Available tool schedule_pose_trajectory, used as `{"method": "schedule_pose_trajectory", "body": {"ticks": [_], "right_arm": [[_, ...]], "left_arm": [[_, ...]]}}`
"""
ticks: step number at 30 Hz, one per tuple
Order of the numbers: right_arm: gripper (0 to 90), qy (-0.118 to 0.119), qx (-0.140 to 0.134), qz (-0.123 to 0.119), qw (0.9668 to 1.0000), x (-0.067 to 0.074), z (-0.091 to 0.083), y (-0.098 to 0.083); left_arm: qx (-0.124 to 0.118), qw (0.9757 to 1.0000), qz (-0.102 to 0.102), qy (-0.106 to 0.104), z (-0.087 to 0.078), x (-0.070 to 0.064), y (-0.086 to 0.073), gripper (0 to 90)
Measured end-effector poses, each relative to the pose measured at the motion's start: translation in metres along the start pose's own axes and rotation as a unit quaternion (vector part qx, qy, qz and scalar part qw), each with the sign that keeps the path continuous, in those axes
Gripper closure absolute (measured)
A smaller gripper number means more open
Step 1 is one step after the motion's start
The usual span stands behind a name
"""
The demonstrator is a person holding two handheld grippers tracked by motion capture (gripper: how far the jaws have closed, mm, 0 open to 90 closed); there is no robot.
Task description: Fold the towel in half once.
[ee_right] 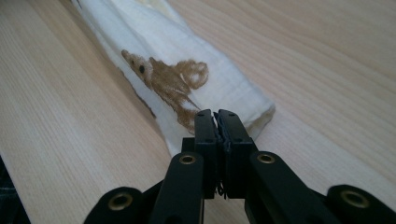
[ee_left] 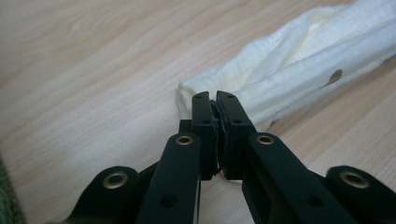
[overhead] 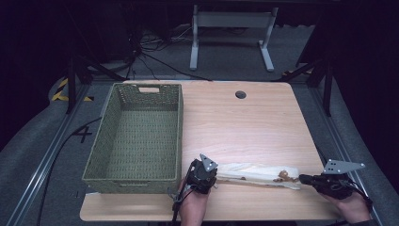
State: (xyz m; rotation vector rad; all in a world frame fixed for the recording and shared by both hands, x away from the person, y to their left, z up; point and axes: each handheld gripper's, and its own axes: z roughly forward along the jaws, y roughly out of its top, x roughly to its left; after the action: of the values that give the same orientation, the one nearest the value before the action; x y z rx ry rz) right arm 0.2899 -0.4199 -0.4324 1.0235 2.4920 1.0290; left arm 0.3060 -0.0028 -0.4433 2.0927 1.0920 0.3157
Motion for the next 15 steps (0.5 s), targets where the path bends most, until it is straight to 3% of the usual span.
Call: {"method": "schedule_pose_trajectory", "body": {"ticks": [2, 4, 5, 7, 9, 11, 13, 15], "right_arm": [[85.7, 0.002, 0.004, 0.001, 1.0000, 0.001, 0.000, -0.001], [80.6, 0.004, -0.017, 0.006, 0.9998, 0.002, -0.007, 0.000], [80.6, 0.004, -0.017, 0.006, 0.9998, 0.002, -0.007, 0.000], [83.4, 0.005, -0.042, 0.012, 0.9990, 0.002, -0.015, 0.006], [85.0, 0.006, -0.043, 0.009, 0.9990, 0.003, -0.015, 0.008], [87.9, 0.015, -0.035, 0.003, 0.9993, 0.005, -0.008, 0.010], [88.9, 0.025, -0.013, 0.000, 0.9996, 0.007, 0.002, 0.009], [89.1, 0.029, 0.006, -0.006, 0.9995, 0.010, 0.009, 0.007]], "left_arm": [[0.002, 1.0000, 0.001, 0.001, -0.001, -0.001, -0.001, 84.6], [-0.010, 0.9999, 0.004, -0.005, -0.010, -0.002, 0.003, 77.1], [-0.010, 0.9999, 0.004, -0.005, -0.010, -0.002, 0.003, 76.1], [-0.021, 0.9997, 0.011, -0.008, -0.015, -0.005, 0.010, 76.1], [-0.023, 0.9994, 0.019, -0.017, -0.014, -0.008, 0.020, 77.1], [-0.020, 0.9991, 0.027, -0.025, -0.009, -0.009, 0.026, 80.7], [-0.007, 0.9987, 0.028, -0.042, 0.003, -0.006, 0.030, 86.0], [0.010, 0.9984, 0.032, -0.045, 0.016, -0.004, 0.031, 88.2]]}}
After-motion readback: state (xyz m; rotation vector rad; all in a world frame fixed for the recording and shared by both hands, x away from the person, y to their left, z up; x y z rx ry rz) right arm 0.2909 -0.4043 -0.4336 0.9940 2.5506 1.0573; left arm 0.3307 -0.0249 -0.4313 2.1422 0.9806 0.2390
